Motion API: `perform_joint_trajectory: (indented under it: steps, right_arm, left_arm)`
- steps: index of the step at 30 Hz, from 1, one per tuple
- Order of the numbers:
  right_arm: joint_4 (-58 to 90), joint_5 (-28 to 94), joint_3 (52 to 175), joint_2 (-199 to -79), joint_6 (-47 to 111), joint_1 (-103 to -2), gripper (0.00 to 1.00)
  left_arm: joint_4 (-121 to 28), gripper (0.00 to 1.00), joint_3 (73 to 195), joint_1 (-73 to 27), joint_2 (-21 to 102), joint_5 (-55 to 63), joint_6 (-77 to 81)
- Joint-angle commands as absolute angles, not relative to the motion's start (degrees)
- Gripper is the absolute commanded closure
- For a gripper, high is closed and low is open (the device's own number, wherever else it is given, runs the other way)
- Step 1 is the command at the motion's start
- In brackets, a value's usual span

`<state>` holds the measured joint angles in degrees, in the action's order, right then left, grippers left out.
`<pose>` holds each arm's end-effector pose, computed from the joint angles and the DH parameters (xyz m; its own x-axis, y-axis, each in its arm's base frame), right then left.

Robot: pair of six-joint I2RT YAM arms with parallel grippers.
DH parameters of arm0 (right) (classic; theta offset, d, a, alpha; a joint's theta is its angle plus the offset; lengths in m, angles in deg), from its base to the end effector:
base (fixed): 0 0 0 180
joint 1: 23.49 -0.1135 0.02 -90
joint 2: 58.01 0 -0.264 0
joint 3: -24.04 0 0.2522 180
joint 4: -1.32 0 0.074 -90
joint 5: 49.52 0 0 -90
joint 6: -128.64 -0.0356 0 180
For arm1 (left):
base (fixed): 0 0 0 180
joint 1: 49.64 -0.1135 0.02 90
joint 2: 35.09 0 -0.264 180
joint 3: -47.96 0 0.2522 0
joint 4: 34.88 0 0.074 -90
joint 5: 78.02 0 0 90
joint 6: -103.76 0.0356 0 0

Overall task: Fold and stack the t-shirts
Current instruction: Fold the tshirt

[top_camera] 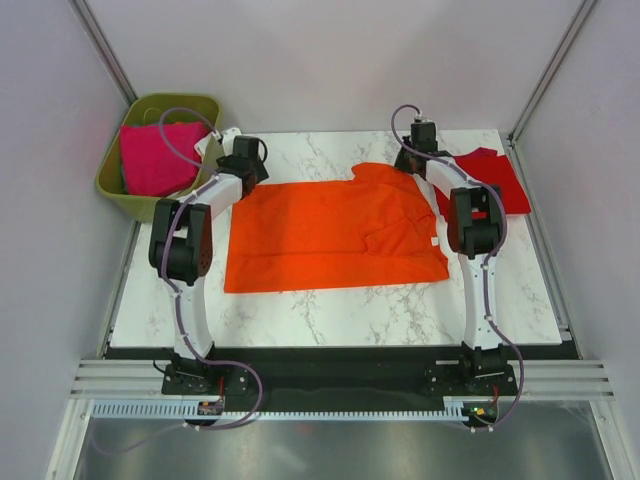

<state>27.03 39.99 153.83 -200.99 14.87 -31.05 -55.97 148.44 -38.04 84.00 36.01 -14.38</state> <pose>0.5567 0.0742 0.1461 -0.6254 0.3236 -0.7101 0.1245 0.9397 0.3186 0.4626 -0.0802 0.1957 -0.4936 -0.3384 -0.8011 -0.4038 0.9051 -0.1335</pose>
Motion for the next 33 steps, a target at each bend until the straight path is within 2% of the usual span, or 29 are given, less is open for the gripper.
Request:
perform_joint_trajectory:
  steps: [1, 17, 20, 26, 33]
  right_arm:
    - [25.9, 44.4, 151.1, -197.0, 14.0, -30.0, 0.98]
    - [22.8, 43.7, 147.1, -195.1, 11.7, -28.2, 0.99]
    - [22.4, 43.4, 146.7, -195.0, 11.6, -28.2, 0.99]
    - [20.6, 42.3, 145.6, -195.0, 10.9, -28.0, 0.99]
    - [18.7, 41.8, 145.1, -195.4, 10.1, -27.8, 0.99]
  left_arm:
    - [-55.8, 0.31, 152.2, -38.4, 85.8, 38.3, -13.4]
    - [-62.1, 0.37, 166.8, -38.4, 97.2, 39.2, -14.3]
    - [-65.2, 0.42, 169.5, -38.5, 98.6, 40.0, -15.4]
    - [-68.1, 0.43, 170.3, -39.3, 98.9, 40.8, -18.3]
    - [-76.8, 0.41, 178.3, -39.4, 103.2, 40.5, -18.4]
